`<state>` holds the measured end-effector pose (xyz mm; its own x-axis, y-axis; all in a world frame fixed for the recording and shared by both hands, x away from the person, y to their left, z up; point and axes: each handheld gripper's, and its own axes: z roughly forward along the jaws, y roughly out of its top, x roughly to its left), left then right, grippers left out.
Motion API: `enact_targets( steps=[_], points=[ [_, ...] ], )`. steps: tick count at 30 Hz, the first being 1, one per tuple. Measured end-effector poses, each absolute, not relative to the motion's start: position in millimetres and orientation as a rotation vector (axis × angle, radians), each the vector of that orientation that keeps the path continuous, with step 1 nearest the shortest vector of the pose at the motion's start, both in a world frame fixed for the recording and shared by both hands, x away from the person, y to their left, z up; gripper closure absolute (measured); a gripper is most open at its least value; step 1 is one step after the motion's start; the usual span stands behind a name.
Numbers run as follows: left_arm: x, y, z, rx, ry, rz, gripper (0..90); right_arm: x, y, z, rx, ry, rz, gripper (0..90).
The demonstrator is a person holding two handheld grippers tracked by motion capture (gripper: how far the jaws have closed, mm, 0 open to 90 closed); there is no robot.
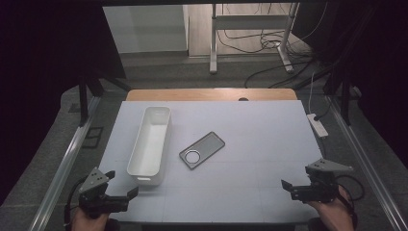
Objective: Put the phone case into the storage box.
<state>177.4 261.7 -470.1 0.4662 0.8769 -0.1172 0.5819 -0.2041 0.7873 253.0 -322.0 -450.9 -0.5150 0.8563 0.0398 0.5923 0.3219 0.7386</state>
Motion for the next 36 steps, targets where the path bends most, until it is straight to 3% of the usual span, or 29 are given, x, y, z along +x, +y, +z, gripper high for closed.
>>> enact_targets(
  steps=[36],
  points=[
    [178,261,-470,1.910,1.211,0.452,0.0,292,-284,-445,1.158,2.391,1.088,0.0]
  ],
)
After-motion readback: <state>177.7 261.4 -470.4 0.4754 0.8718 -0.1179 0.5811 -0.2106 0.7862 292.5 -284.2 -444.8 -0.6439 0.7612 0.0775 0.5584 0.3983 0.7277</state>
